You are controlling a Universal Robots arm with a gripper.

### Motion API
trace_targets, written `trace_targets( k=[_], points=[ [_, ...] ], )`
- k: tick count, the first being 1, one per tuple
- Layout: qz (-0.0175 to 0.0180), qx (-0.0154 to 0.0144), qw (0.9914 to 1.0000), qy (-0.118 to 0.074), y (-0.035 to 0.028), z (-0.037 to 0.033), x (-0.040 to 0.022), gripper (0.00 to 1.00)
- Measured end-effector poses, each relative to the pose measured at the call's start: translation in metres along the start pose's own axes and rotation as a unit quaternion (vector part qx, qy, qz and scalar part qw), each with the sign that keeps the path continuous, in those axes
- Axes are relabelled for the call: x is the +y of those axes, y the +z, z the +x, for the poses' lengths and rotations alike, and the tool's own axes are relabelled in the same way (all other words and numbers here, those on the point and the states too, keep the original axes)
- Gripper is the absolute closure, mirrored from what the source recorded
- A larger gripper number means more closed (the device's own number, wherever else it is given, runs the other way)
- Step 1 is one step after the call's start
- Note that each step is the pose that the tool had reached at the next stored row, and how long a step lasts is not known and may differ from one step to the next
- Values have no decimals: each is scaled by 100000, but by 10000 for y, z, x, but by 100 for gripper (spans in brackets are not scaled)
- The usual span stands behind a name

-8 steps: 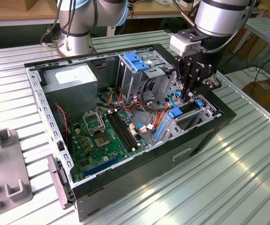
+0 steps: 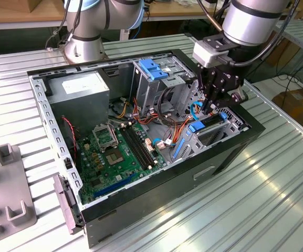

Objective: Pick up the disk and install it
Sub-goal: 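Insert the second disk wire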

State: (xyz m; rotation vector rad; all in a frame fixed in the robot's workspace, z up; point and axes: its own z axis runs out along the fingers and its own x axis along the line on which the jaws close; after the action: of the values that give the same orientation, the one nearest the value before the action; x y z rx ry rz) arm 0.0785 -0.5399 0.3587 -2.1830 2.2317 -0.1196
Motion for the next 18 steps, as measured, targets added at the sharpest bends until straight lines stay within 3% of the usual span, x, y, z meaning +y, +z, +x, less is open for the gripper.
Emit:
trace_targets(
  k=[18],
  points=[
    [291, -354, 99999, -58, 1, 38, 12, 84]
  ],
)
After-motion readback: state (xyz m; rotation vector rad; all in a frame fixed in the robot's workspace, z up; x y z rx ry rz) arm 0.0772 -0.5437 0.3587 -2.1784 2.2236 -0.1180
